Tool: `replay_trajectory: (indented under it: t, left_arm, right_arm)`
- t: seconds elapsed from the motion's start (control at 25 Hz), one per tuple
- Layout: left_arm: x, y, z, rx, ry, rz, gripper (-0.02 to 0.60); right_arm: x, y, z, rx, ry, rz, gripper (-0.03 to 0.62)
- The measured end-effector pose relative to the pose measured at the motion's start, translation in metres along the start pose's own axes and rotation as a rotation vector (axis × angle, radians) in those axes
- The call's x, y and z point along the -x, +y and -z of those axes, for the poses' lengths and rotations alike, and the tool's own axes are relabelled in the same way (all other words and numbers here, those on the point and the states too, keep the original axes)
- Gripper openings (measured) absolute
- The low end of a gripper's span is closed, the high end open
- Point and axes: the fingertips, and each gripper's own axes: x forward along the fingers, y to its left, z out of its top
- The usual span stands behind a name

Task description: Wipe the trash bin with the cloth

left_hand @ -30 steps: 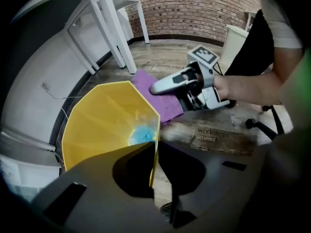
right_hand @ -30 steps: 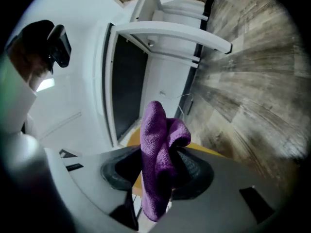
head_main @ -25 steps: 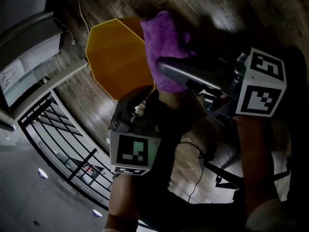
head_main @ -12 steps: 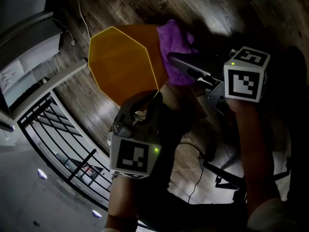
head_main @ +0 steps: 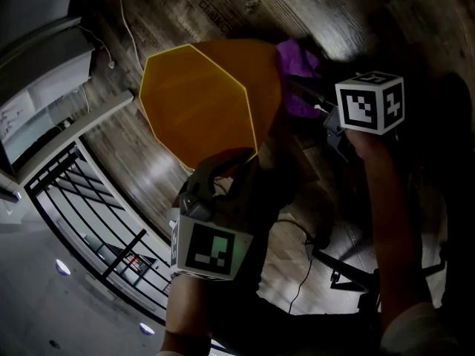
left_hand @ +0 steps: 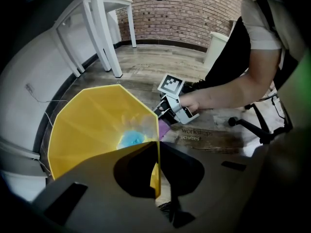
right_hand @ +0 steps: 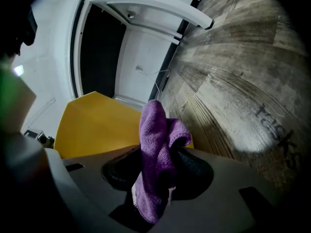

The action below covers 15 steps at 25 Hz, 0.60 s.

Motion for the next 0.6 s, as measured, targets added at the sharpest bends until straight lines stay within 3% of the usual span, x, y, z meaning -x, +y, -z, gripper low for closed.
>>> replay_trajectory:
  t: [0.6]
  left_arm:
    - [0.001,-0.011,0.005,-0.037,0.005,0.043,0.011]
  right_arm:
    - [-0.022,-0.081,0.043,-0.003,0.129,0.277,0.167]
